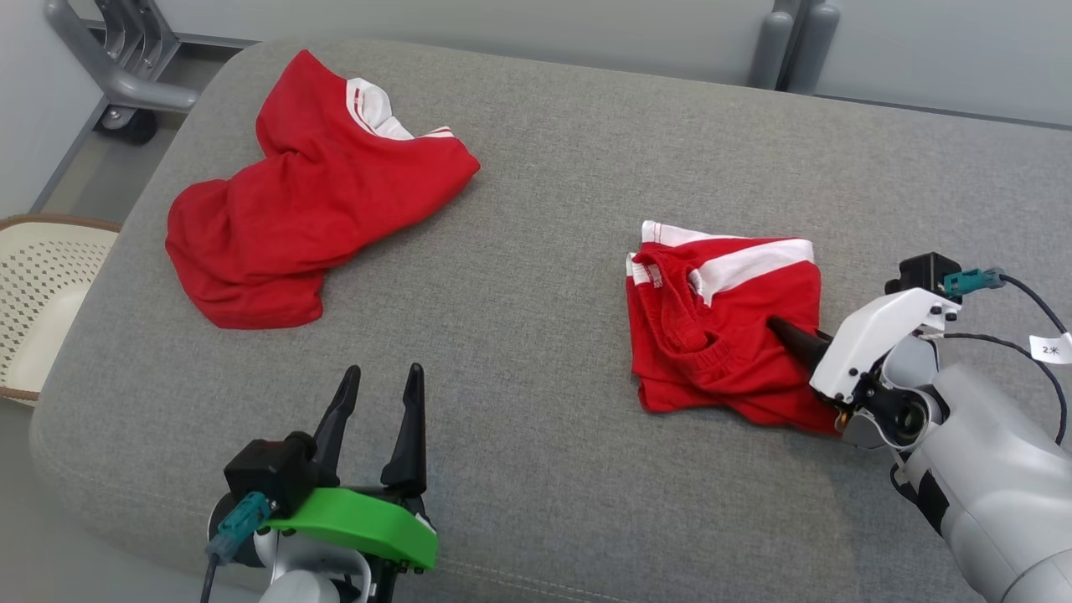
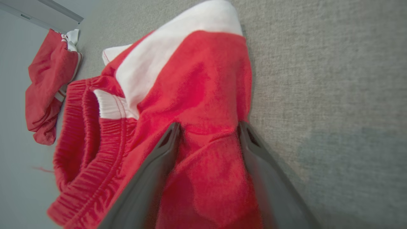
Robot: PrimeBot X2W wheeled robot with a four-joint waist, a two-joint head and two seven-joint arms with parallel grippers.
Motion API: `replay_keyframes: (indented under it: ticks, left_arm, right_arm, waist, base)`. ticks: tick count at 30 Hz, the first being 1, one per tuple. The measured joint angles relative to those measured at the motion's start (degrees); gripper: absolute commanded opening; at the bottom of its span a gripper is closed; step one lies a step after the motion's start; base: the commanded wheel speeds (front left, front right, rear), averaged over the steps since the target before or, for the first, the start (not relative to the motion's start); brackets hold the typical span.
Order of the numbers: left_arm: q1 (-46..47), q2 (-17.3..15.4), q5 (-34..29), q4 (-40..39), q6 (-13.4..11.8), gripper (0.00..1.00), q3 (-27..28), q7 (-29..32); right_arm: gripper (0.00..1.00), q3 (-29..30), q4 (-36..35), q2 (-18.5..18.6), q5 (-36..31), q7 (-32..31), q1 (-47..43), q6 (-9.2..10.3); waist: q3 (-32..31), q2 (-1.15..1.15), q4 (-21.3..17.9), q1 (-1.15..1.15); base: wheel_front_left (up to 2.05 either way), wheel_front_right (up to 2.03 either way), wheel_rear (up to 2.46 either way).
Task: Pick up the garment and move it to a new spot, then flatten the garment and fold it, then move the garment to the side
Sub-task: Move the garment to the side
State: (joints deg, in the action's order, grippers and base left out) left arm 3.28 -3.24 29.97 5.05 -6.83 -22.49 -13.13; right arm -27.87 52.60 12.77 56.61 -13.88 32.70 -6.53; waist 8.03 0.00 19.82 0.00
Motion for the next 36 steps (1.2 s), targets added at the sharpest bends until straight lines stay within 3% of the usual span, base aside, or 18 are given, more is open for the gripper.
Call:
replay_keyframes:
  ticks: [2,3,11,28,36]
  left_arm:
    - [0.0,0.0,0.0,0.0,0.0,1.00,0.1,0.0]
    - [0.0,0.0,0.0,0.0,0.0,1.00,0.2,0.0]
    - [0.0,0.1,-0.2,-0.3,0.0,1.00,1.7,0.0]
    - [0.3,0.1,-2.1,-4.9,0.0,1.00,2.3,0.0]
    - [1.5,0.1,-2.8,-7.3,-0.3,1.00,1.9,0.5]
  right_arm:
    - [0.28,-0.4,0.0,0.2,-0.2,0.0,0.5,-0.01]
    - [0.00,-0.4,0.1,0.1,-0.2,0.0,0.8,-0.01]
    - [0.00,-2.0,0.2,0.9,-1.8,0.0,2.4,-0.41]
    - [0.00,-3.0,0.6,13.6,-7.9,-0.3,11.7,-0.52]
    - [0.00,-3.6,0.8,17.2,-9.3,-1.9,14.6,-0.53]
  waist:
    - [0.2,0.00,0.1,0.00]
    - [0.3,0.00,0.1,0.00]
    - [0.6,0.00,-0.8,0.00]
    - [2.7,0.00,-7.3,0.00]
    - [4.7,0.00,-10.6,0.00]
  base:
    - [0.00,0.00,0.00]
    - [0.00,0.00,0.00]
    - [0.00,0.00,0.00]
    - [0.00,0.00,0.00]
    - [0.00,0.00,0.00]
